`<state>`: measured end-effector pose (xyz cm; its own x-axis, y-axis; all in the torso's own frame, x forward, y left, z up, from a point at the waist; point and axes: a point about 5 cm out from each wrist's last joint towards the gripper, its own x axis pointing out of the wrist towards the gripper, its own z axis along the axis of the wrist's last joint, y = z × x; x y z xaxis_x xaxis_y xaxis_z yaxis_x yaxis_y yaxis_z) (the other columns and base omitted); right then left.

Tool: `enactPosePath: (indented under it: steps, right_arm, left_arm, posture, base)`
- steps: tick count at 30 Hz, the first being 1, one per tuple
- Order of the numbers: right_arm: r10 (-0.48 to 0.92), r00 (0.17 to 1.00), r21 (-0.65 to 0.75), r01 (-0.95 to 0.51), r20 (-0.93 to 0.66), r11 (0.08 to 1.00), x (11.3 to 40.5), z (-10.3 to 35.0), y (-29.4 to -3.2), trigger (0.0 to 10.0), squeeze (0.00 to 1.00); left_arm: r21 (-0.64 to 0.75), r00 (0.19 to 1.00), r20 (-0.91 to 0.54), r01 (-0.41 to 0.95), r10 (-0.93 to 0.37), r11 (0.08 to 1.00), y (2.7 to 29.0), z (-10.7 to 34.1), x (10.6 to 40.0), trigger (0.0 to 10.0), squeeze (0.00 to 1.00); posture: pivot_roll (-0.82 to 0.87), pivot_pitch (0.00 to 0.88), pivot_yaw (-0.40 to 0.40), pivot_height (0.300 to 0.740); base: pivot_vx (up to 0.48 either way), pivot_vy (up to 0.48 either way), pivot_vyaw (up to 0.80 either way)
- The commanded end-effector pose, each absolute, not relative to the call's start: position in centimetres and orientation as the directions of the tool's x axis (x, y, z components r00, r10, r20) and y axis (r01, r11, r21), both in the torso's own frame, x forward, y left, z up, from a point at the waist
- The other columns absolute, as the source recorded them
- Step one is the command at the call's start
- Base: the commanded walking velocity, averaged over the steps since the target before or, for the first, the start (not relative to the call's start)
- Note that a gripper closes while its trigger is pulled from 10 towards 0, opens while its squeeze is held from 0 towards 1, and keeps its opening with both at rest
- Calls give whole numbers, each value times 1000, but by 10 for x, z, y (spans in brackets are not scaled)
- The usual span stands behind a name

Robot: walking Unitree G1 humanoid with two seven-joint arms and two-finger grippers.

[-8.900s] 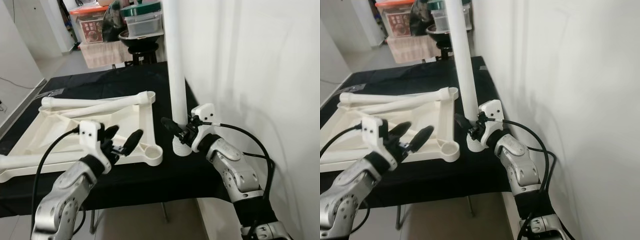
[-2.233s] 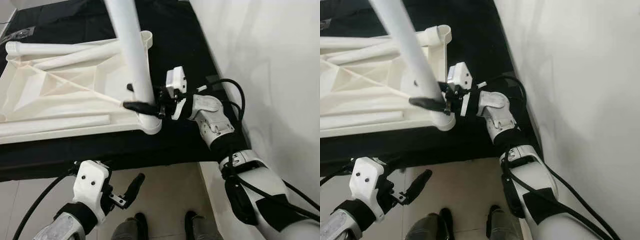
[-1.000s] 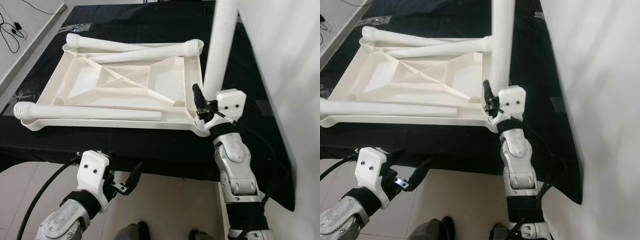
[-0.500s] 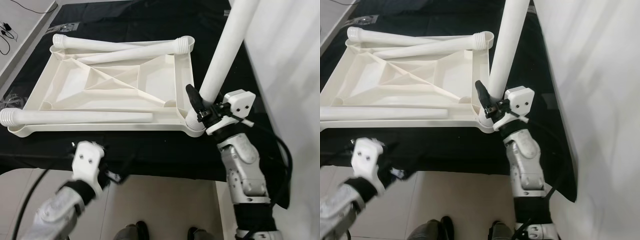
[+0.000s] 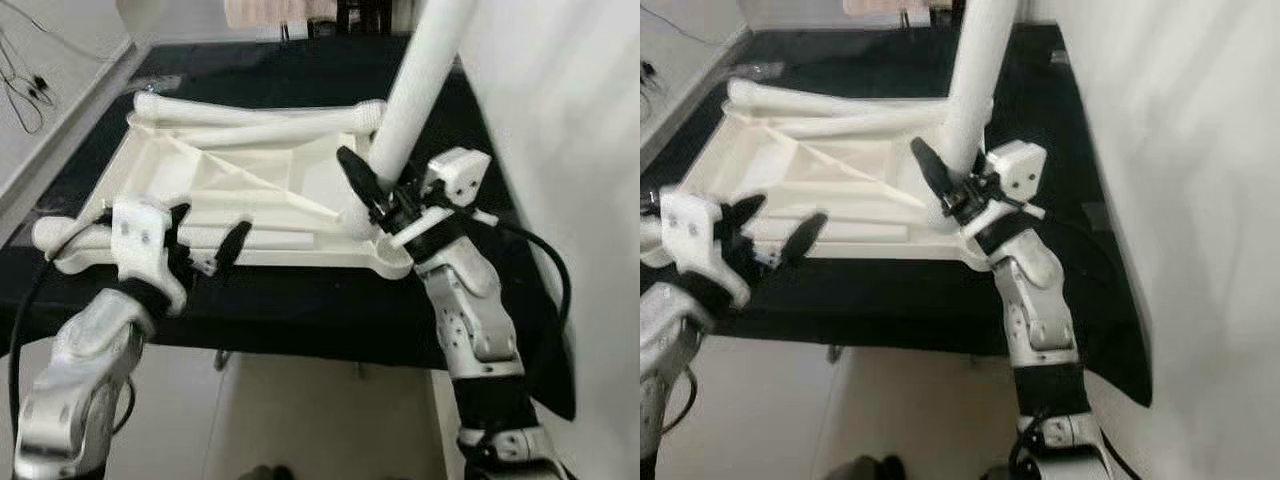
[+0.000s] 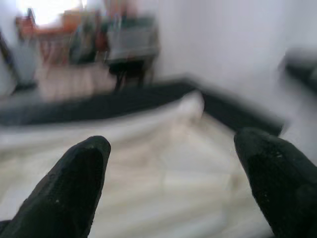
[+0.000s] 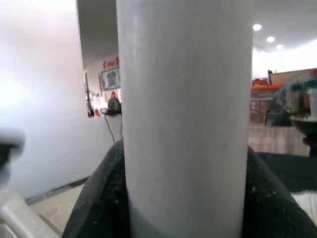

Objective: Building children table

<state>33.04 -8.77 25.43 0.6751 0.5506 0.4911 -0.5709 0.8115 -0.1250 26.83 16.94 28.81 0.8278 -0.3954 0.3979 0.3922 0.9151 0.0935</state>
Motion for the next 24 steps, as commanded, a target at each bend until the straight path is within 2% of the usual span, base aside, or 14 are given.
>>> enactPosePath:
  steps: [1, 2, 3, 4, 5, 7, 13, 17, 18, 19, 20, 21, 22, 24]
  right_arm:
    - [572, 672, -165, -570, 471, 805, 331, 251, -80, 10000, 0]
    - [616, 669, -270, -556, 416, 786, 333, 246, -70, 10000, 0]
    - [616, 669, -270, -556, 416, 786, 333, 246, -70, 10000, 0]
    - [653, 664, -347, -553, 364, 757, 335, 241, -61, 10000, 0]
    - [653, 664, -347, -553, 364, 757, 335, 241, -61, 10000, 0]
    - [695, 646, -404, -572, 316, 714, 336, 235, -46, 10000, 0]
    - [722, 617, -409, -599, 312, 689, 334, 236, -34, 10000, 0]
    - [772, 552, -426, -645, 315, 634, 327, 236, -20, 10000, 0]
    - [785, 537, -434, -655, 310, 619, 326, 234, -18, 10000, 0]
    - [785, 537, -434, -655, 310, 619, 326, 234, -18, 10000, 0]
    - [788, 535, -440, -655, 304, 614, 325, 233, -18, 10000, 0]
    - [788, 535, -440, -655, 304, 614, 325, 233, -18, 10000, 0]
    - [784, 545, -444, -648, 299, 619, 326, 231, -19, 10000, 0]
    - [775, 559, -444, -638, 293, 629, 328, 229, -21, 10000, 0]
  left_arm:
    - [79, 802, 412, 442, -433, 894, 167, 290, 266, 10000, 0]
    - [69, 719, 474, 544, -507, 836, 156, 307, 264, 10000, 1000]
    - [69, 719, 474, 544, -507, 836, 156, 307, 264, 10000, 1000]
    - [70, 654, 516, 611, -553, 789, 148, 318, 262, 10000, 1000]
    - [70, 654, 516, 611, -553, 789, 148, 318, 262, 10000, 1000]
    - [95, 582, 555, 665, -594, 741, 140, 330, 263, 10000, 1000]
    - [116, 563, 577, 661, -592, 741, 140, 339, 269, 10000, 1000]
    - [112, 596, 595, 603, -540, 789, 146, 347, 278, 10000, 1000]
    - [100, 614, 596, 583, -518, 806, 149, 347, 281, 10000, 592]
    - [100, 614, 596, 583, -518, 806, 149, 347, 281, 10000, 592]
    - [79, 636, 599, 558, -486, 826, 152, 347, 284, 1804, 0]
    - [79, 636, 599, 558, -486, 826, 152, 347, 284, 1804, 0]
    - [66, 645, 597, 552, -476, 831, 154, 346, 287, 0, 0]
    - [56, 647, 595, 558, -476, 828, 154, 346, 290, 0, 0]
  posture:
    - [-32, 42, 32, 740]
    - [-37, 29, 32, 740]
    - [-37, 29, 32, 740]
    - [-40, 23, 34, 740]
    - [-40, 23, 34, 740]
    - [-41, 2, 37, 740]
    - [-40, 0, 35, 740]
    - [-45, 0, 35, 740]
    - [-47, 0, 35, 740]
    - [-47, 0, 35, 740]
    - [-50, 0, 36, 740]
    - [-50, 0, 36, 740]
    - [-52, 0, 36, 740]
    - [-54, 0, 36, 740]
  base:
    - [0, 0, 0]
    - [0, 0, 0]
    - [0, 0, 0]
    - [0, 0, 0]
    - [0, 0, 0]
    - [0, 0, 0]
    - [0, 0, 0]
    - [0, 0, 0]
    - [0, 0, 0]
    - [0, 0, 0]
    - [0, 0, 0]
    - [0, 0, 0]
    - [0, 0, 0]
    - [0, 0, 0]
